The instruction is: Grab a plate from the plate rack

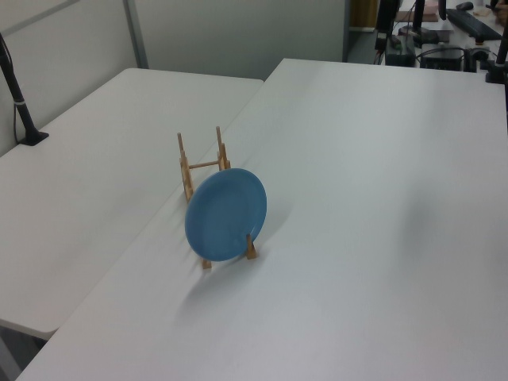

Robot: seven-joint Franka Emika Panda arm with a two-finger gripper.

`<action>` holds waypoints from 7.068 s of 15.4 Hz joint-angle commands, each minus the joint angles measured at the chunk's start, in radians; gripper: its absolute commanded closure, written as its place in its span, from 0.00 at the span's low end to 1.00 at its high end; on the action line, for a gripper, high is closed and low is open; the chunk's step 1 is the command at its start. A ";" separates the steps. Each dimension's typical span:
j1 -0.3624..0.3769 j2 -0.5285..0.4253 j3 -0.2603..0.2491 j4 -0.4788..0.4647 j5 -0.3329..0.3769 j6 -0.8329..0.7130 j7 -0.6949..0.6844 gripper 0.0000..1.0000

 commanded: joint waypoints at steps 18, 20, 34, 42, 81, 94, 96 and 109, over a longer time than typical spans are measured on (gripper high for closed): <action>0.005 0.010 0.004 -0.015 0.020 0.012 -0.107 0.00; 0.004 0.010 0.004 -0.015 0.018 0.003 -0.159 0.00; 0.261 0.146 0.028 0.063 -0.088 0.268 0.008 0.00; 0.432 0.364 0.033 0.060 -0.495 0.645 0.524 0.00; 0.398 0.344 0.094 0.080 -0.602 0.631 0.805 1.00; 0.036 0.117 0.067 0.084 -0.060 0.038 -0.127 1.00; -0.019 0.117 0.048 0.083 -0.040 -0.043 -0.256 1.00; -0.148 0.137 -0.150 -0.152 0.119 -0.035 -0.398 1.00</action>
